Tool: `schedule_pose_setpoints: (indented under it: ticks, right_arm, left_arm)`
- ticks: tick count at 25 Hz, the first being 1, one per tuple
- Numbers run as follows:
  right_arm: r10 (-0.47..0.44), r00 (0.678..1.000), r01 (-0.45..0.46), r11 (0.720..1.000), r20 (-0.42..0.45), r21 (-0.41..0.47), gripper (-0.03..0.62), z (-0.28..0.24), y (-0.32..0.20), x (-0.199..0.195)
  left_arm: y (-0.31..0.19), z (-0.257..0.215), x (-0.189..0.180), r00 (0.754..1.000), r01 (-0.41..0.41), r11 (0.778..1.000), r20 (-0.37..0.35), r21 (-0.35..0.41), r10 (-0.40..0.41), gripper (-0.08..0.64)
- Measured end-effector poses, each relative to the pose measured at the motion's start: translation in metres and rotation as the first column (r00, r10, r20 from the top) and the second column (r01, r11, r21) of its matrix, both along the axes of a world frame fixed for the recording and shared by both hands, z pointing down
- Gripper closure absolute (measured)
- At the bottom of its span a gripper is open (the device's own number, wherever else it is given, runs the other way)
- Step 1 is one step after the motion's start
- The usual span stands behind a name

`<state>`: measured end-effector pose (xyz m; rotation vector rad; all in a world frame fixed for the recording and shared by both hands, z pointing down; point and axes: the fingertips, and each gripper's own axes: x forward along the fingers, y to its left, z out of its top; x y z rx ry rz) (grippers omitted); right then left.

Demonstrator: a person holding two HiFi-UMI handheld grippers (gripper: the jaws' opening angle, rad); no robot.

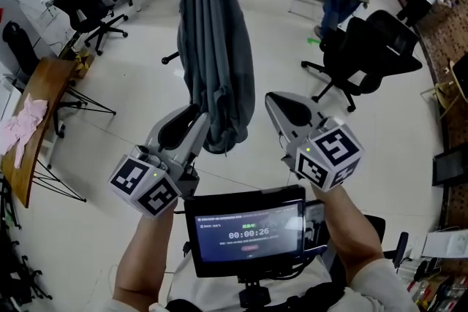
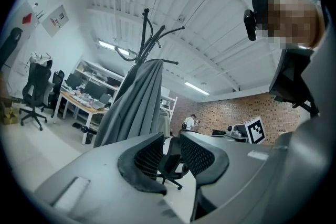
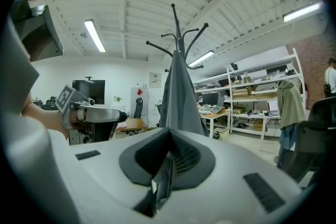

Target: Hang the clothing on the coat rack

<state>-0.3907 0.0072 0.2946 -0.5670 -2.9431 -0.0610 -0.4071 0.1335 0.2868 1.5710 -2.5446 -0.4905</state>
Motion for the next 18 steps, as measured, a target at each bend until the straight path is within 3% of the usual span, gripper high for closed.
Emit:
schedule_pose_setpoints:
  ticks: [18]
  right_arm:
    - [0.013, 0.999, -0.011, 1.000, -0.047, 0.027, 0.577, 0.012, 0.004, 0.004]
  left_arm:
    - [0.001, 0.007, 0.005, 0.999, -0.034, 0.999, -0.010, -0.017, 0.033, 0.469]
